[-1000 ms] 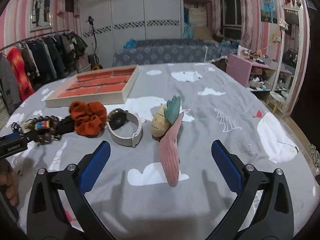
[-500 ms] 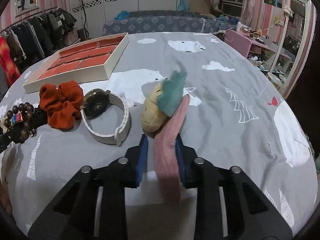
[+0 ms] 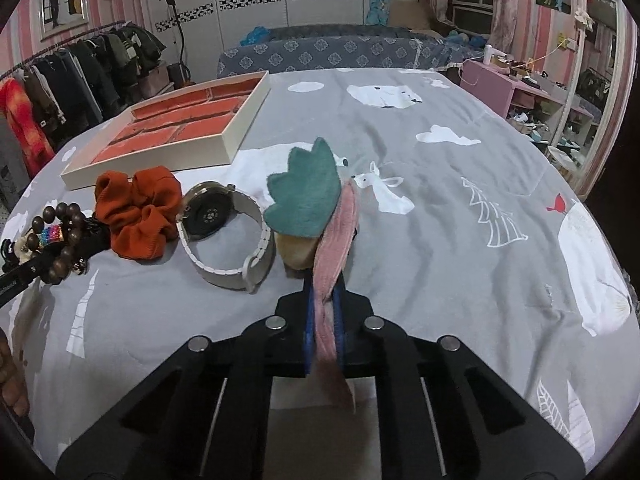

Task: Organize jewelry
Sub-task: 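Grasp the pineapple hair clip with the right tool while the left tool grasps the wooden bead bracelet, then carry the clip and bracelet into the red tray and open both tools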

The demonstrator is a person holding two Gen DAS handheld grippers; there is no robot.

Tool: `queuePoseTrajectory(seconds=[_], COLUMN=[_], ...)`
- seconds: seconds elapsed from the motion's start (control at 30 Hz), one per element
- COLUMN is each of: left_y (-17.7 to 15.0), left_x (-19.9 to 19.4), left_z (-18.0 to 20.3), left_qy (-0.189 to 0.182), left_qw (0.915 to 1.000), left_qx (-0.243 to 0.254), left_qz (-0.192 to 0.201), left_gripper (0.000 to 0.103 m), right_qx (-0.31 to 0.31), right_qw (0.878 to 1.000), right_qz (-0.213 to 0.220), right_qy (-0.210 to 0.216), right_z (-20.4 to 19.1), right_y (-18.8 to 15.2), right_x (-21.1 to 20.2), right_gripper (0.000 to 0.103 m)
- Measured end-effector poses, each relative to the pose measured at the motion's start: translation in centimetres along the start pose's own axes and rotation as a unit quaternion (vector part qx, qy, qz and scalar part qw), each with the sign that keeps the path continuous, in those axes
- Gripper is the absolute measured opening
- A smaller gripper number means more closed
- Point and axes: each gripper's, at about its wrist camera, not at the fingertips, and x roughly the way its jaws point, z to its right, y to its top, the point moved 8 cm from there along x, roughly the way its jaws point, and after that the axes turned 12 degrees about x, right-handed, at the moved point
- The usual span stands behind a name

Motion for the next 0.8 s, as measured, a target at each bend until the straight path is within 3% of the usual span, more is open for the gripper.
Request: queuePoseTrajectory(seconds=[0.23,0.57,0.8], left_y=[0.9,2.1,1.6], left_x=[-3.1,-8.7,-10.3], left_z=[1.7,4.3,4.4], left_qy=[-0.035,-0.057,-0.062], left_qw=[0.9982,0.9902,0.9877], left_qx=[0.022,0.068,0.082], left_qz=[0.043,0.107,0.117], left_gripper=[0.02,0.019,0.019], right_qx=[-0.002,-0.018,-0.02], right_qw=[0.999,0.995,0.991], right_qz=[0.022,0.097,0.123], right_qy=[0.032,0.033,0.038], right_z=[-0.8,-1.9,-2.7], right_y=[0.3,1.2,0.5], right_x=[-2.0,-8.5,-11.9], right_gripper=[0.006,0.006,0.006])
